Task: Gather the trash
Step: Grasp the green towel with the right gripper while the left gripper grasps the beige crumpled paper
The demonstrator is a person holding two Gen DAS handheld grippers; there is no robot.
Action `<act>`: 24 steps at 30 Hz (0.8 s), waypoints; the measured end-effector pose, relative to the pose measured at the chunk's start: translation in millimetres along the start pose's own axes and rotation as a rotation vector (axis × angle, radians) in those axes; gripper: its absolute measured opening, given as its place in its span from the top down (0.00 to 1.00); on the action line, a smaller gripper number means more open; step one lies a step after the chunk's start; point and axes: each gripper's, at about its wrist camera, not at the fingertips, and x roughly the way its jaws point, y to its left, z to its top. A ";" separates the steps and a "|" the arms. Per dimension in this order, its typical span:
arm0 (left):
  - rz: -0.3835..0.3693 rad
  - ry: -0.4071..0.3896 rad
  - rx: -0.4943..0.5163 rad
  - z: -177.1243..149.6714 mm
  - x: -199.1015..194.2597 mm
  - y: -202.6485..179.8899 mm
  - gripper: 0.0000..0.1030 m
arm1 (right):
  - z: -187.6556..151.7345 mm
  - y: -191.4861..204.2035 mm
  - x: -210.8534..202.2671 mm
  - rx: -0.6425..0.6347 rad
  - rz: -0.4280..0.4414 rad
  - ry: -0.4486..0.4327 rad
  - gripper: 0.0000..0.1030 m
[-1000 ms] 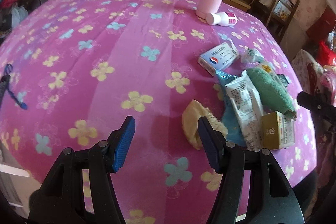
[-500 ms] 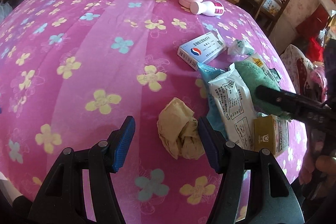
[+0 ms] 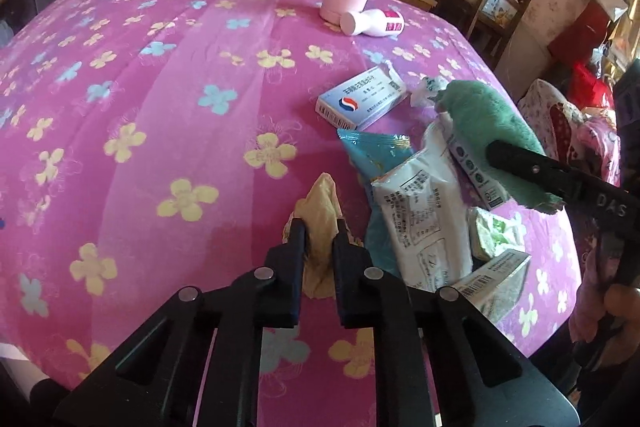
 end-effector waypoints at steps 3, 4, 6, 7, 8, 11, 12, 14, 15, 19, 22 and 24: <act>0.005 -0.036 -0.004 2.0 -14.9 1.5 0.91 | -0.9 5.2 -15.3 -0.011 0.013 -0.025 0.64; 0.011 -0.052 0.000 3.9 -21.6 1.4 0.91 | -1.5 6.5 -20.7 -0.013 0.019 -0.032 0.64; 0.025 -0.078 0.011 6.6 -32.3 -0.2 0.91 | -2.8 7.9 -29.9 -0.014 0.028 -0.045 0.64; 0.032 -0.090 0.018 8.6 -36.7 -1.2 0.91 | -3.4 8.3 -34.4 -0.014 0.030 -0.051 0.64; 0.037 -0.103 0.026 10.3 -41.8 -2.9 0.91 | -4.0 8.0 -38.1 -0.013 0.031 -0.056 0.64; 0.047 -0.133 0.048 14.1 -54.3 -10.3 0.91 | -6.7 7.6 -49.1 -0.017 0.025 -0.068 0.64; 0.048 -0.142 0.054 15.8 -57.8 -13.2 0.91 | -7.5 7.0 -51.9 -0.017 0.023 -0.072 0.64; 0.051 -0.160 0.066 17.4 -64.7 -20.2 0.91 | -10.0 4.2 -58.9 -0.013 0.018 -0.082 0.64; 0.050 -0.167 0.072 18.1 -67.6 -24.1 0.91 | -11.9 2.3 -63.0 -0.011 0.015 -0.086 0.64; 0.036 -0.193 0.100 24.6 -75.0 -44.8 0.91 | -20.0 -7.0 -77.1 -0.002 -0.003 -0.093 0.64; 0.022 -0.205 0.125 29.0 -76.9 -63.6 0.91 | -26.8 -17.1 -89.3 0.004 -0.026 -0.103 0.64; 0.006 -0.211 0.143 31.6 -76.8 -79.2 0.91 | -30.6 -25.7 -97.8 0.014 -0.040 -0.112 0.64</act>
